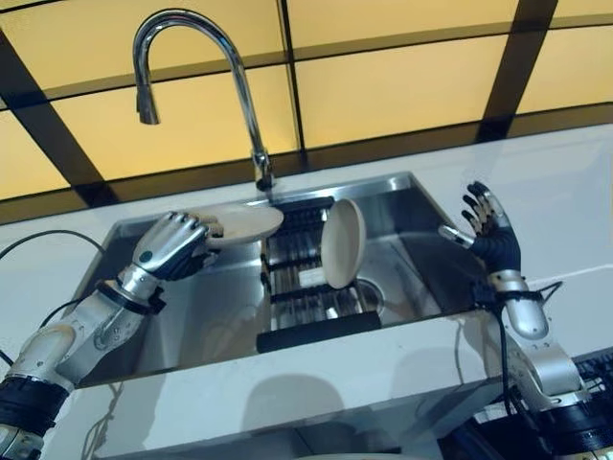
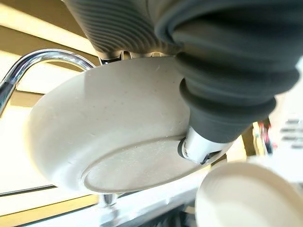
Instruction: Pick up plates and place into dishwasher.
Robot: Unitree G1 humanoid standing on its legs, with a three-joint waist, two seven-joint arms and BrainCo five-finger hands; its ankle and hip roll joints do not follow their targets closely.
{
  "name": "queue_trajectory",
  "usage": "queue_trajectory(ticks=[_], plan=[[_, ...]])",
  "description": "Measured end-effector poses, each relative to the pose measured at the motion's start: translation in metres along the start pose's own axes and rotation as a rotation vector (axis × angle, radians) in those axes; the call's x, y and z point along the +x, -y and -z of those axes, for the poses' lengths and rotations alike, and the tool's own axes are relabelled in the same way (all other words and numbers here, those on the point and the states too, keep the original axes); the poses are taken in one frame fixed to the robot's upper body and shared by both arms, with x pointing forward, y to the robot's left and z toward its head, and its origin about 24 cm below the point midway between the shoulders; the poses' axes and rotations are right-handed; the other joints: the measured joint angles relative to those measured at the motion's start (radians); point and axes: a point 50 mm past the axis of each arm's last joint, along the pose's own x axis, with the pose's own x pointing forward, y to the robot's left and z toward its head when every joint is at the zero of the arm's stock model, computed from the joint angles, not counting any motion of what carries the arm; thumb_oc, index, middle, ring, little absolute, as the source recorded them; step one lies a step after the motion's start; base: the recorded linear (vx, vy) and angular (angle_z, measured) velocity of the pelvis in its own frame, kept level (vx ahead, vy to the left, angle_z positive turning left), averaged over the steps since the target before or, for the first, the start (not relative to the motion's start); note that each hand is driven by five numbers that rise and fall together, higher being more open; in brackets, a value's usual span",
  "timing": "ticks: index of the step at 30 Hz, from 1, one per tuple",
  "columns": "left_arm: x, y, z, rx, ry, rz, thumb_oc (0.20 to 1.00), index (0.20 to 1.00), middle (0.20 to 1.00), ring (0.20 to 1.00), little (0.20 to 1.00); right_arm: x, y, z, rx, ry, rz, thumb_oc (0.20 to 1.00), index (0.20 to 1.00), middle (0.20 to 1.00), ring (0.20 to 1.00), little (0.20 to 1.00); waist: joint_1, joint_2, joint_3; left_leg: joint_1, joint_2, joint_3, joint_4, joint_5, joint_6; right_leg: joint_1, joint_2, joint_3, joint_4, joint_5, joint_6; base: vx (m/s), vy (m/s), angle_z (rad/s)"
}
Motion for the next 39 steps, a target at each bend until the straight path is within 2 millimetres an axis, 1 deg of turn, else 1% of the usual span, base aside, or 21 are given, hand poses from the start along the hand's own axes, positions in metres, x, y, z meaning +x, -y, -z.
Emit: queue_trajectory(ticks=[2,5,9,14,17,20,24,28,30,34,39], plan=[[0.006,0.006,-0.009,-0.166,-0.009,0.024,0.2,0.2,0.2,0.2,0.2,0.002,-0.003,-0.003,-0.025,0.018,-0.025,1.0,1.0,1.0,1.0,1.0,0.006,-0.006,-0.004,-0.001,0.0,-0.006,0.0,0.001,0.0,0.0,0.0,-0.005,0.0,0.0,0.0,-0.09,-0.015,0.07],[0.011,0.011,-0.02,-0.34,0.004,0.087,0.2,0.2,0.2,0.2,0.2,0.011,-0.011,-0.011,-0.047,0.062,-0.079,1.0,1.0,1.0,1.0,1.0,0.007,-0.015,-0.011,-0.008,-0.001,-0.015,0.0,0.005,0.0,-0.002,0.0,-0.009,0.0,0.0,0.0,-0.09,-0.014,0.09],[0.02,0.008,-0.026,-0.495,0.034,0.159,0.2,0.2,0.2,0.2,0.2,0.017,-0.024,-0.026,-0.078,0.131,-0.173,1.0,1.0,1.0,1.0,1.0,0.008,-0.02,-0.016,-0.01,-0.001,-0.016,0.0,0.005,0.0,-0.003,0.0,-0.01,0.0,0.0,0.0,-0.08,-0.004,0.02],[0.031,0.005,-0.035,-0.633,0.091,0.244,0.2,0.2,0.2,0.2,0.2,0.025,-0.039,-0.035,-0.118,0.172,-0.28,1.0,1.0,1.0,1.0,1.0,0.009,-0.021,-0.017,-0.01,-0.001,-0.017,0.0,0.005,0.0,-0.003,0.0,-0.011,0.0,0.0,0.0,-0.07,-0.003,0.01],[0.036,0.004,-0.037,-0.651,0.107,0.266,0.2,0.2,0.2,0.2,0.2,0.026,-0.046,-0.038,-0.157,0.184,-0.352,1.0,1.0,1.0,1.0,1.0,0.011,-0.021,-0.017,-0.011,-0.001,-0.017,0.0,0.005,0.0,-0.004,0.0,-0.011,0.0,0.0,0.0,-0.06,0.0,0.0],[0.038,0.002,-0.037,-0.666,0.118,0.281,0.2,0.2,0.2,0.2,0.2,0.027,-0.048,-0.041,-0.206,0.185,-0.417,1.0,1.0,1.0,1.0,1.0,0.014,-0.021,-0.018,-0.013,-0.002,-0.017,0.0,0.005,0.0,-0.005,0.0,-0.011,0.0,0.0,0.0,-0.05,0.009,0.0],[0.039,0.002,-0.039,-0.676,0.131,0.301,0.2,0.2,0.2,0.2,0.2,0.024,-0.059,-0.047,-0.291,0.197,-0.587,1.0,1.0,1.0,1.0,1.0,0.013,-0.021,-0.018,-0.013,-0.002,-0.017,0.0,0.005,0.0,-0.005,0.0,-0.011,0.0,0.0,0.0,-0.02,0.006,0.0],[0.04,0.0,-0.042,-0.705,0.154,0.296,0.2,0.2,0.2,0.2,0.2,0.024,-0.067,-0.056,-0.304,0.23,-0.665,1.0,1.0,1.0,1.0,1.0,0.021,-0.023,-0.019,-0.012,-0.002,-0.018,0.0,0.005,0.0,-0.005,0.0,-0.011,0.0,0.0,0.0,0.0,0.0,0.0],[0.041,0.0,-0.046,-0.708,0.172,0.294,0.2,0.2,0.2,0.2,0.2,0.024,-0.069,-0.056,-0.308,0.227,-0.695,1.0,1.0,1.0,1.0,1.0,0.034,-0.027,-0.021,-0.012,-0.002,-0.018,0.0,0.005,0.0,-0.005,0.0,-0.011,0.0,0.0,0.0,0.0,0.0,0.0],[0.041,0.001,-0.048,-0.711,0.18,0.304,0.2,0.2,0.2,0.2,0.2,0.018,-0.078,-0.05,-0.308,0.201,-0.789,1.0,1.0,1.0,1.0,1.0,0.038,-0.034,-0.025,-0.012,-0.003,-0.018,0.0,0.005,0.0,-0.005,-0.001,-0.011,0.0,0.0,0.0,0.0,0.0,0.0],[0.042,0.007,-0.053,-0.733,0.184,0.314,0.2,0.2,0.2,0.2,0.2,0.015,-0.087,-0.045,-0.282,0.176,-0.819,1.0,1.0,1.0,1.0,1.0,0.042,-0.04,-0.029,-0.013,-0.004,-0.02,0.0,0.005,0.0,-0.004,-0.002,-0.013,0.0,0.0,0.0,0.0,0.0,0.0]])
